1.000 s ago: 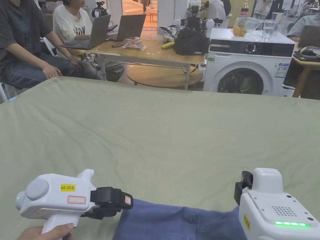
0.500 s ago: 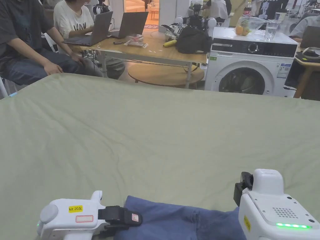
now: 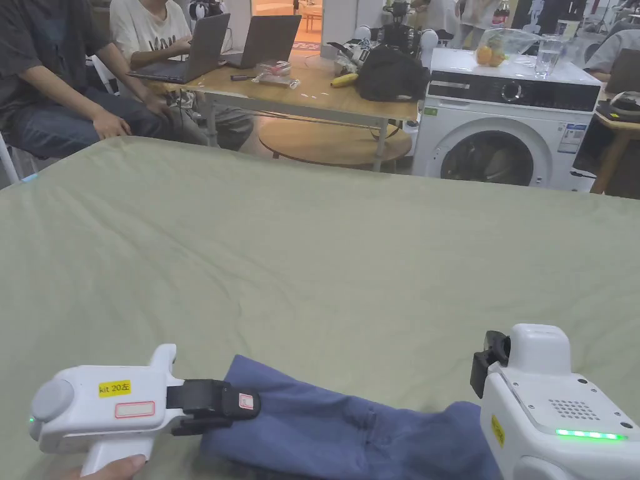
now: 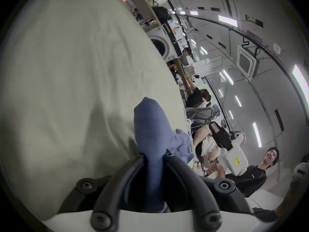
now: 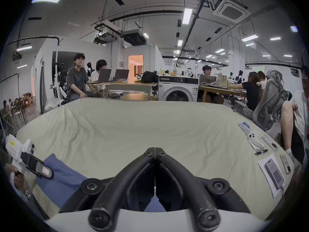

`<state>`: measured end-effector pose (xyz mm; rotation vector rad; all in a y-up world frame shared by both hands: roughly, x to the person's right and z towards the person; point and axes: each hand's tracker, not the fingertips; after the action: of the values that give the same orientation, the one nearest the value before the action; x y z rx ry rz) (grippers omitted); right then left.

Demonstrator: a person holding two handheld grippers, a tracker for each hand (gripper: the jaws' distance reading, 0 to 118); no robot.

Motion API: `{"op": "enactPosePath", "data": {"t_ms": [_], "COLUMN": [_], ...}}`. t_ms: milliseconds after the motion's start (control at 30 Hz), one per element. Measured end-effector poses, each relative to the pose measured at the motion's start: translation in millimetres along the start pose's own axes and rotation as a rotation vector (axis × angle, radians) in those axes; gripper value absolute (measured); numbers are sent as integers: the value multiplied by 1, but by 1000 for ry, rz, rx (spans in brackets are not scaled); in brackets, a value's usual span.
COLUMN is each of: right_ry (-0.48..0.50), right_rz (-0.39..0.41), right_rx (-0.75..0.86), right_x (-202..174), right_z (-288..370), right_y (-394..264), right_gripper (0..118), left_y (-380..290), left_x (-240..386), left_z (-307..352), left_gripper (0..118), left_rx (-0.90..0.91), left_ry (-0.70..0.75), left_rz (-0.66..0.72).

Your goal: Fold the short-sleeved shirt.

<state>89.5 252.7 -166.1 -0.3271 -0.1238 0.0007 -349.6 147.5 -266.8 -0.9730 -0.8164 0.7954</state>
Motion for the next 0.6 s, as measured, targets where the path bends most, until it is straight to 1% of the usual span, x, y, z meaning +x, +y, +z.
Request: {"op": "enactPosePath", "data": {"t_ms": [33, 133, 167, 233, 267, 300, 433, 600], "right_ry": [5, 11, 15, 25, 29, 32, 49, 40], "right_rz": [3, 6, 8, 7, 10, 11, 9, 1], "right_rx": [5, 32, 42, 60, 66, 69, 85, 118], "right_x": [-2, -7, -10, -13, -15, -17, -19, -12], "right_z": [0, 0, 1, 3, 3, 3, 7, 13], "right_y": [1, 4, 6, 8, 9, 10, 13, 16], "right_gripper": [0, 0, 0, 0, 0, 0, 0, 0], "left_y": [-12, -9, -13, -14, -16, -5, -2, 0], "left_x": [20, 34, 53, 71, 79, 77, 107, 139], "left_z": [12, 40, 50, 63, 68, 75, 79, 57], "left_gripper": [5, 5, 5, 5, 5, 5, 5, 5], "left_rx": [15, 73, 88, 114, 105, 106, 104, 57], "left_ry": [9, 36, 65, 129, 158, 175, 247, 266], "left_rz": [3, 13, 1, -29, -37, -27, -40, -69]}}
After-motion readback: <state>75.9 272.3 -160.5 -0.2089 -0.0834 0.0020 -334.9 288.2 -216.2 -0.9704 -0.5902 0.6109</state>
